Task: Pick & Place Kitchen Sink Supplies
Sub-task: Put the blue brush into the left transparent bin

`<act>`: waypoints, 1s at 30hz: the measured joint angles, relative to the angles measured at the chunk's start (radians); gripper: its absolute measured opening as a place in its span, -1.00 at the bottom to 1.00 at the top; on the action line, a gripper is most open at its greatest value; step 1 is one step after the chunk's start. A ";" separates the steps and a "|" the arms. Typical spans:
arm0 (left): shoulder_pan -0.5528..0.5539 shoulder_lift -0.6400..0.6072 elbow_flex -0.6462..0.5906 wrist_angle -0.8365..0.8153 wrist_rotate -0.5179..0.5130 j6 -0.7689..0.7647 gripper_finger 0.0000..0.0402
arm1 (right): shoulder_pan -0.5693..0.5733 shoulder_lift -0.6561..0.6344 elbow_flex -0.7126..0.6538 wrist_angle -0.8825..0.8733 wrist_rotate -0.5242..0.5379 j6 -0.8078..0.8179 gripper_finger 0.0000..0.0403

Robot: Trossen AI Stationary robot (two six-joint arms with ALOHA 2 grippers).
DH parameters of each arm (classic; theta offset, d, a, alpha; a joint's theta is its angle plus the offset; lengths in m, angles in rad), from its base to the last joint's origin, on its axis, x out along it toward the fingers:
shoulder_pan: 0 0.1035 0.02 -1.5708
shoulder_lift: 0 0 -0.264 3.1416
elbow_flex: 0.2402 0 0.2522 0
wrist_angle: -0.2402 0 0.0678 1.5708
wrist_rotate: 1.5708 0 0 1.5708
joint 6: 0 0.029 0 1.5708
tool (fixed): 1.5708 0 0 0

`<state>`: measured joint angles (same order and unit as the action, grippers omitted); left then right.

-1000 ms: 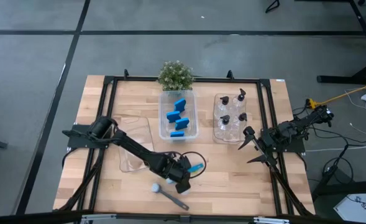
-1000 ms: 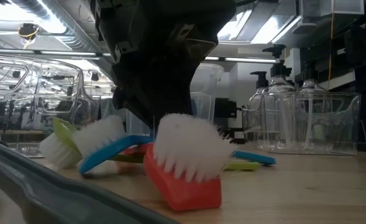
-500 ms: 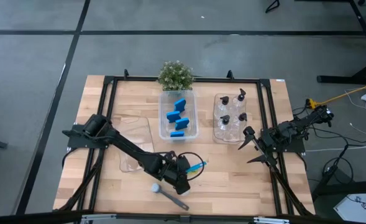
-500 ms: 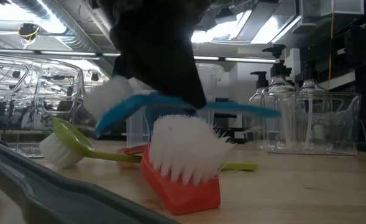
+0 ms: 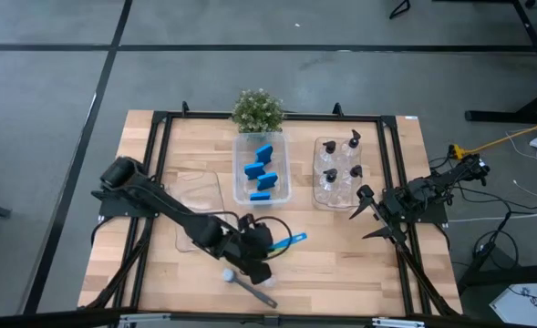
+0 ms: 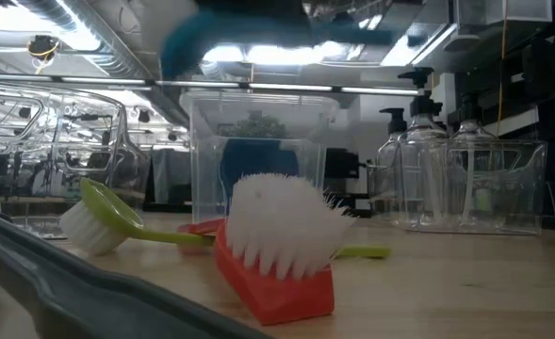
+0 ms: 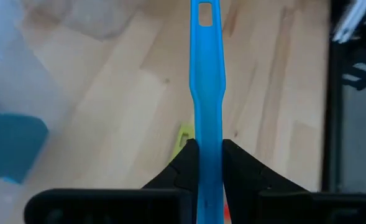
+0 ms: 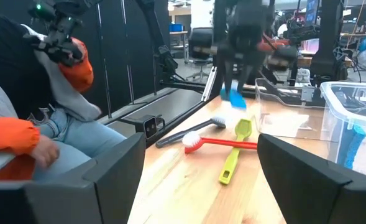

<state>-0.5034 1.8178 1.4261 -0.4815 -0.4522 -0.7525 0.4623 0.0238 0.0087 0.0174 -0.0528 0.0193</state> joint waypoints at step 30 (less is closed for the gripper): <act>-0.063 -0.411 -0.018 -1.065 0.294 -0.311 -0.81 | 0.000 0.000 0.000 0.000 0.000 0.000 0.53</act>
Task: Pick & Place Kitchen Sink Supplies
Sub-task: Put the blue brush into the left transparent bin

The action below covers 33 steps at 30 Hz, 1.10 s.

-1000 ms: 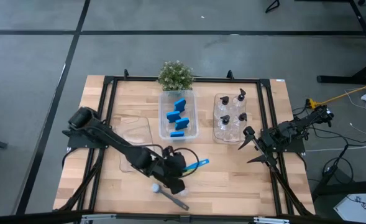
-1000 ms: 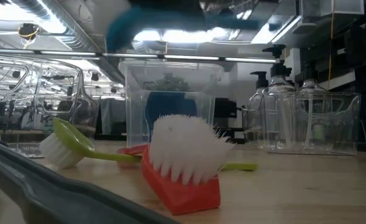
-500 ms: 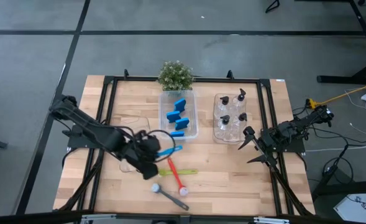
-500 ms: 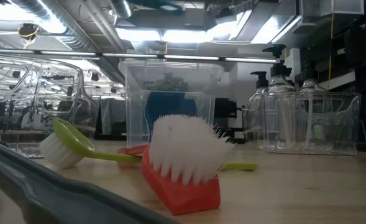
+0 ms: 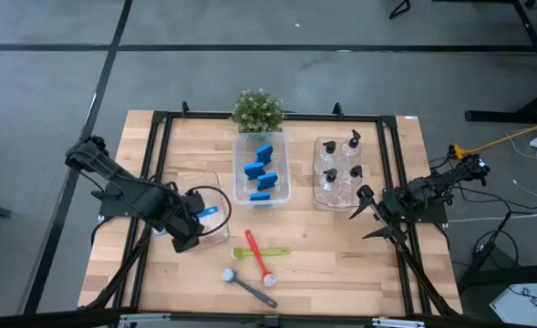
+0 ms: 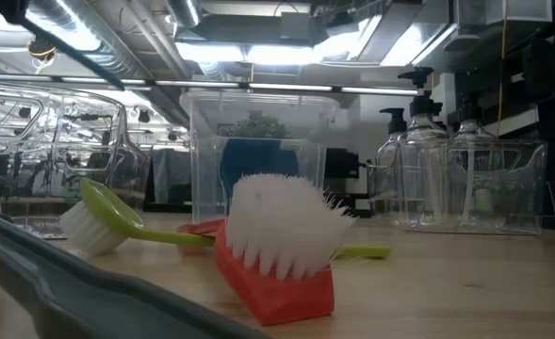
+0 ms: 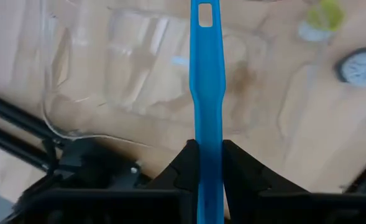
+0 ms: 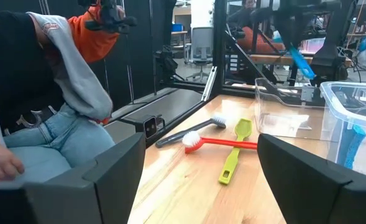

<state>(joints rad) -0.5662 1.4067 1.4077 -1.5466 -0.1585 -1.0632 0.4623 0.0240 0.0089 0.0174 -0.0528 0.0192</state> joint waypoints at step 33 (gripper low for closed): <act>0.478 -0.120 -0.514 0.286 0.123 0.575 -0.81 | 0.000 0.000 0.000 0.000 0.000 0.002 0.53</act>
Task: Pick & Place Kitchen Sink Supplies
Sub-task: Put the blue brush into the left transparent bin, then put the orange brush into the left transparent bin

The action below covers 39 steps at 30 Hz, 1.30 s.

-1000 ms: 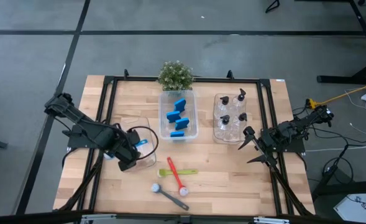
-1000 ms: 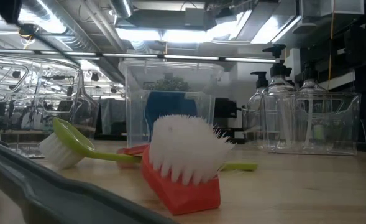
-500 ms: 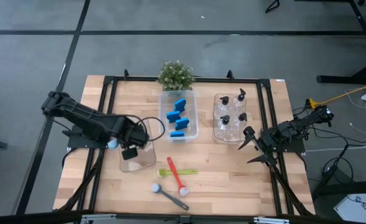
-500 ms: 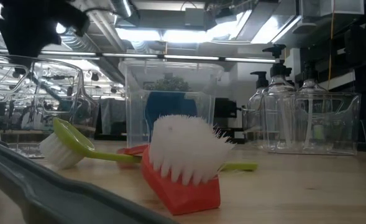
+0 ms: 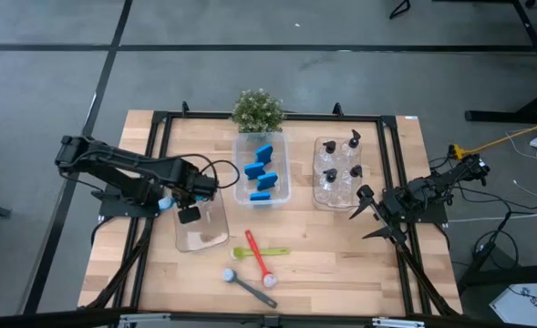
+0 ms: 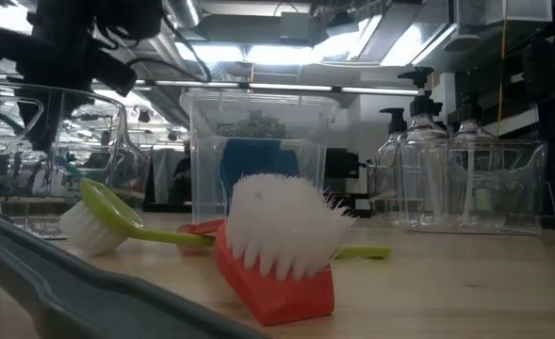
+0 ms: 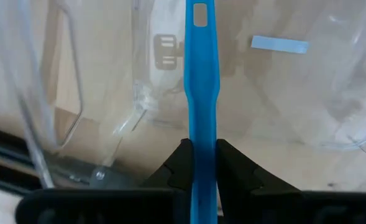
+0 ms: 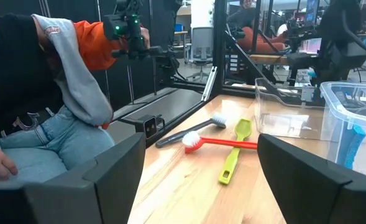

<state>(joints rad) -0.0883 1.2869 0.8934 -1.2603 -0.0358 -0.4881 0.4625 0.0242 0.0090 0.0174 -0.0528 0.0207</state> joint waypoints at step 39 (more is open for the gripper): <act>0.023 -0.048 0.020 0.047 -0.053 0.033 -0.41 | 0.000 0.000 0.000 0.000 0.000 -0.002 0.53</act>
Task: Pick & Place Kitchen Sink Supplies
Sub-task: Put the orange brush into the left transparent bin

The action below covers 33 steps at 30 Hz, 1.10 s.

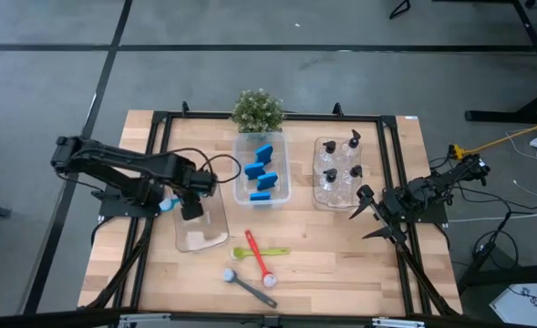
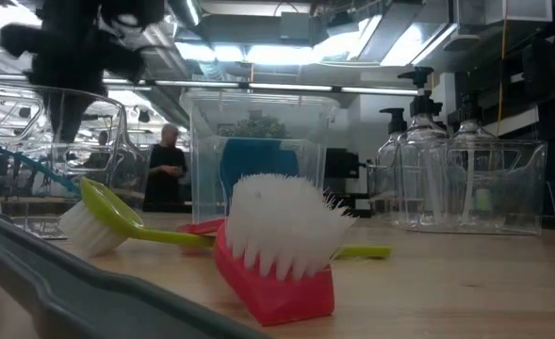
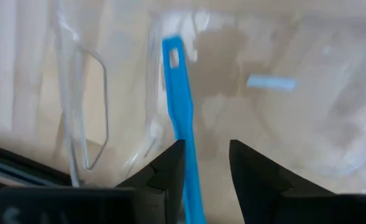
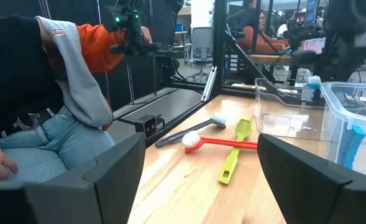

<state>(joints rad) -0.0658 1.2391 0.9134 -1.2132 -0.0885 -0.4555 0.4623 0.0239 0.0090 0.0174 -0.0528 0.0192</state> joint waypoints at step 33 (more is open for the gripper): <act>-0.505 0.234 0.326 0.490 -0.243 0.075 -0.41 | 0.000 0.000 0.000 0.000 0.000 0.002 0.53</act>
<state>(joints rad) -0.5713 1.4726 1.2394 -0.7230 -0.3311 -0.3810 0.4625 0.0242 0.0090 0.0174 -0.0528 0.0207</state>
